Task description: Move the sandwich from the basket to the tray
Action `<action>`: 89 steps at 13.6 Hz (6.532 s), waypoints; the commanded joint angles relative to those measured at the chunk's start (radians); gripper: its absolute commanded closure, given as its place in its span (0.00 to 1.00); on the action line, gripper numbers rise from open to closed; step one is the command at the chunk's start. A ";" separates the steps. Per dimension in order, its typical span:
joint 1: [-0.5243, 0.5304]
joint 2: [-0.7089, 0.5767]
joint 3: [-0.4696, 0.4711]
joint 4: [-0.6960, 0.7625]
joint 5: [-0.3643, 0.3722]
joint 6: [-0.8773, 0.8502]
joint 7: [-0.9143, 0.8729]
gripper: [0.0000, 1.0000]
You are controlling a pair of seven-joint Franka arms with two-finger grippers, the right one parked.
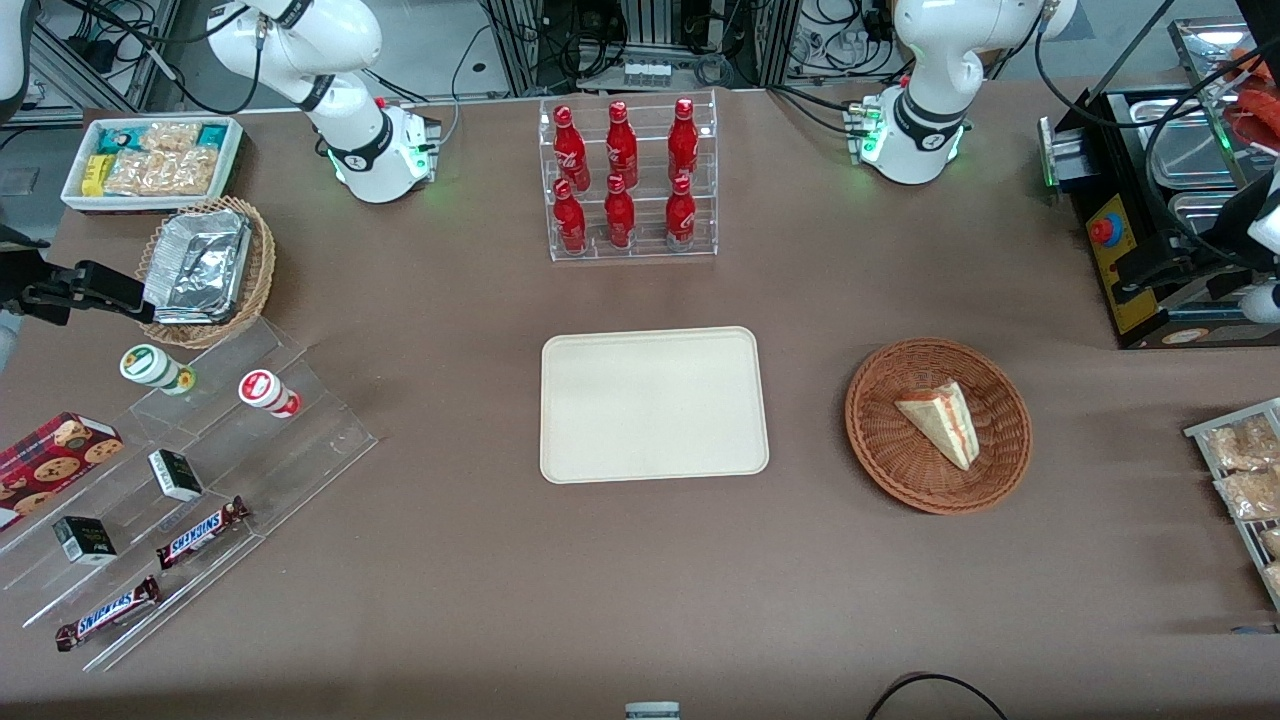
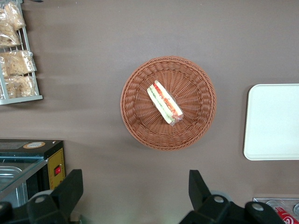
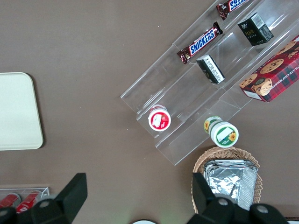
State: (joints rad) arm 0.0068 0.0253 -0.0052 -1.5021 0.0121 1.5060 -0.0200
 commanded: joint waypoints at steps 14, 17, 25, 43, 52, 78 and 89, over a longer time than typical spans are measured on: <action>-0.025 -0.088 -0.078 -0.680 0.028 0.779 -0.644 0.00; -0.031 -0.009 -0.079 -0.719 0.025 0.887 -0.730 0.00; -0.042 0.139 -0.078 -0.734 0.026 0.994 -0.767 0.00; -0.044 0.153 -0.078 -0.684 0.038 0.826 -0.753 1.00; -0.321 0.241 -0.085 -0.166 0.034 0.410 -0.761 1.00; -0.729 0.786 -0.099 0.246 0.034 0.542 -0.788 0.00; -0.443 0.251 -0.093 0.076 -0.007 0.160 -0.689 0.00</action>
State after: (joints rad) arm -0.5235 0.4176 -0.0877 -1.2802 0.0371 1.6673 -0.7819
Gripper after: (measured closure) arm 0.000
